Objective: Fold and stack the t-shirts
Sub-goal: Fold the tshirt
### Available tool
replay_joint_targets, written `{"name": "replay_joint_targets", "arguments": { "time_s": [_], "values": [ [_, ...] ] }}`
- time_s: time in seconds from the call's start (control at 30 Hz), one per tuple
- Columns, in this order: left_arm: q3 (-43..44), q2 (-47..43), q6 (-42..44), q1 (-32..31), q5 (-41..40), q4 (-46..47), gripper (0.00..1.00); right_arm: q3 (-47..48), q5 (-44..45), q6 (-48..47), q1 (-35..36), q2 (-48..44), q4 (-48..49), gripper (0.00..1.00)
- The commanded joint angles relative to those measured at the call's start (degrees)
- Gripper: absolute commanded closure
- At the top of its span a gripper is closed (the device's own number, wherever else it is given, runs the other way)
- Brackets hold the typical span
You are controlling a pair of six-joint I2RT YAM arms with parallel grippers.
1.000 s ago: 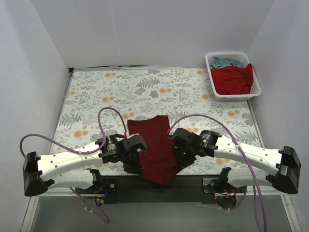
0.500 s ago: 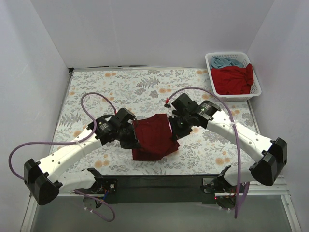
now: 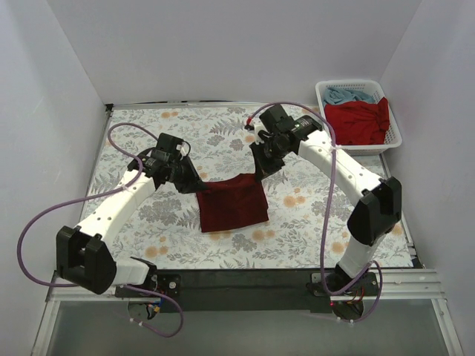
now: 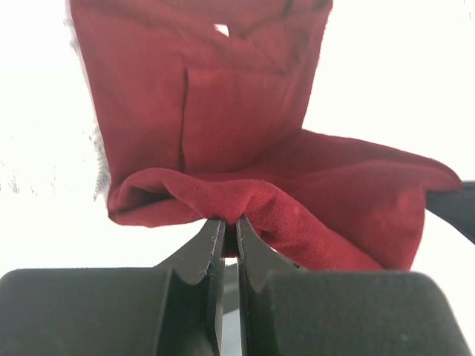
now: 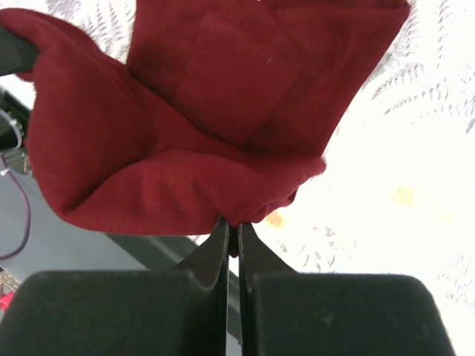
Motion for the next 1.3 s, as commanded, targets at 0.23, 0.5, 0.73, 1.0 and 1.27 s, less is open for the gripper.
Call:
{"name": "replay_joint_targets", "arguments": {
  "time_s": [0.23,0.5,0.73,1.0,1.27],
  "values": [
    [-4.18,9.51,4.29,6.50,2.83,10.32,1.00,3.69,-2.71,-4.22,-4.53,12.67,2.20,0.99],
    [-3.92,14.71,4.29,8.61,-1.38,14.90,1.00,5.26,-3.58,-3.87,-8.05,18.48,7.92,0.99],
    [-3.74,16.64,3.68,8.70,-5.60,16.30,1.00,7.02,-4.64,-4.57,-8.67,22.26,10.47,0.97],
    [-2.42,13.58,4.56,8.70,-8.24,17.53,0.60,2.99,0.19,-1.41,-8.75,16.74,17.39,0.69],
    [-5.49,-0.82,5.44,8.26,-8.34,18.50,0.42,-15.54,-3.56,0.26,-8.76,-1.10,38.64,0.56]
  ]
}}
